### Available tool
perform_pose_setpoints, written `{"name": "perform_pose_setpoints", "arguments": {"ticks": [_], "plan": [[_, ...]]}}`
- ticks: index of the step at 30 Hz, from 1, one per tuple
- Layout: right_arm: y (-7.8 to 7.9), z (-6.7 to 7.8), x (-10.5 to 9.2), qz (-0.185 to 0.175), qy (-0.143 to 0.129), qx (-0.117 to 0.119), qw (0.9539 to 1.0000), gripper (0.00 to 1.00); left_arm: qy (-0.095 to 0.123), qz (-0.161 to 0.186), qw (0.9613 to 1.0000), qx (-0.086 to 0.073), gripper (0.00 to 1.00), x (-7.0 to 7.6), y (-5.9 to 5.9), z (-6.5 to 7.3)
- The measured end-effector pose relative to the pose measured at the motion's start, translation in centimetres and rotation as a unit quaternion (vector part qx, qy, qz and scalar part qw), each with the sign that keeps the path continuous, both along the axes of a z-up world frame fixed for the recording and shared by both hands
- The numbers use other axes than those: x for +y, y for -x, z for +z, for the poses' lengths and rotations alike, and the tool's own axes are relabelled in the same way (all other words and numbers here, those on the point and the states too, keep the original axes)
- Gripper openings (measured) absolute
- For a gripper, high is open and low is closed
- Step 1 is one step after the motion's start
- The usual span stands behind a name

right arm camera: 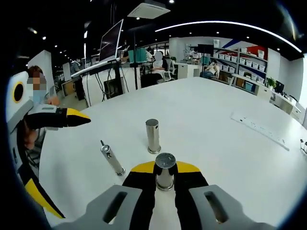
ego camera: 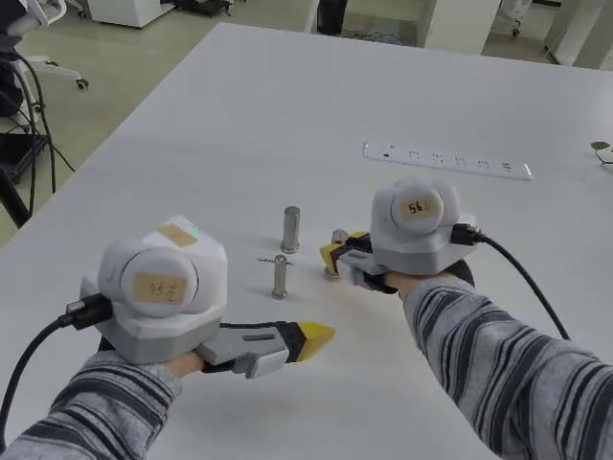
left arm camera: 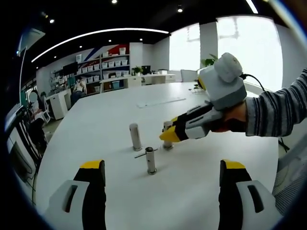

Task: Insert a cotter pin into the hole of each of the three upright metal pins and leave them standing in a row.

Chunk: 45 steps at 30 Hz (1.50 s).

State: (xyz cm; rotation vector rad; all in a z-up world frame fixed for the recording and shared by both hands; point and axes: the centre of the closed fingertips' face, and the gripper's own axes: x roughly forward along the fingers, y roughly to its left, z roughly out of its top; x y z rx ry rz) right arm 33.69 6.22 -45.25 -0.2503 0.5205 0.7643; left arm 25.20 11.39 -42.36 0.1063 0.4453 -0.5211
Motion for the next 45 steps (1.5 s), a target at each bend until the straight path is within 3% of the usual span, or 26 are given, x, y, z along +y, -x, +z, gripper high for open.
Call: {"name": "perform_pose_setpoints", "arguments": {"ticks": [7, 16, 25, 36, 45], "plan": [[1.6, 0.3, -1.5, -0.011, -0.004, 0.004, 0.9999, 0.09, 0.0, -0.005, 1.0, -0.005, 0.99, -0.3, -0.2, 0.3], [3.7, 0.0, -3.9, -0.032, 0.01, 0.011, 0.9994, 0.09, 0.0, -0.005, 1.0, -0.005, 0.99, -0.4, -0.3, 0.4], [5.7, -0.4, -4.8, -0.042, 0.012, 0.019, 0.9988, 0.09, 0.003, -0.005, 1.0, -0.007, 0.99, -0.4, -0.4, 0.5], [6.5, -0.9, -5.1, -0.052, 0.011, 0.023, 0.9983, 0.09, 0.004, -0.007, 1.0, -0.004, 0.99, -0.5, -0.3, 0.4], [6.7, -1.0, -5.3, -0.091, 0.006, 0.029, 0.9955, 0.09, 0.002, -0.01, 0.9999, -0.005, 0.99, -0.6, -0.3, 0.5]]}}
